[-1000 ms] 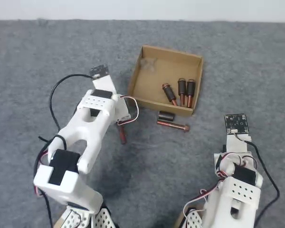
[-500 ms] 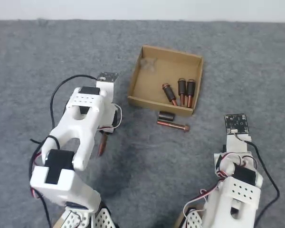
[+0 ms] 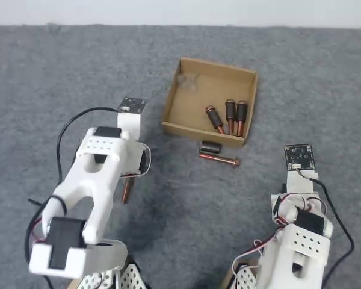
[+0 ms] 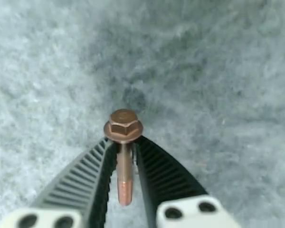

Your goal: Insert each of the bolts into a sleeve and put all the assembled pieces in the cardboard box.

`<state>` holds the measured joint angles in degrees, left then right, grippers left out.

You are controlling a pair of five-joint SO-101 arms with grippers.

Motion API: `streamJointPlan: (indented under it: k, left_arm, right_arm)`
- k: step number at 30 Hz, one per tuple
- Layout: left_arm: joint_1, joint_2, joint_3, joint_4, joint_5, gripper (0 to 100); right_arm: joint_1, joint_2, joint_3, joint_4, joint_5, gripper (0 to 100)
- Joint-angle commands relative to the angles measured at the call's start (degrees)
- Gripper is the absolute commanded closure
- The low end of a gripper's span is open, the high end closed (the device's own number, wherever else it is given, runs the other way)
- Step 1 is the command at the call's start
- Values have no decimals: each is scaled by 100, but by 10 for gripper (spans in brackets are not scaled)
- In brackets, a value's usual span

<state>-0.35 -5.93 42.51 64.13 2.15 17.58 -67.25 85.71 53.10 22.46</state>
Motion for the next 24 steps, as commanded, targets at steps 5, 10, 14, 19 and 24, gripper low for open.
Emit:
streamJointPlan:
  k: [5, 10, 14, 19, 24]
  left_arm:
    - [-62, -615, 558, -1160, -26, 988]
    - [-62, -1178, 1191, -1908, -26, 988]
    - [-70, -1837, 1877, -2479, -26, 988]
    - [-167, -2523, 2422, -2532, -26, 988]
    - [-897, -3147, 2695, -2549, -35, 988]
  right_arm:
    - [-13, -189, -53, -66, 114, 991]
    - [-13, -207, -35, -66, 114, 991]
    - [-13, -215, -35, -66, 114, 991]
    - [-13, -215, -26, -66, 114, 991]
    - [-22, -215, -53, -92, 97, 991]
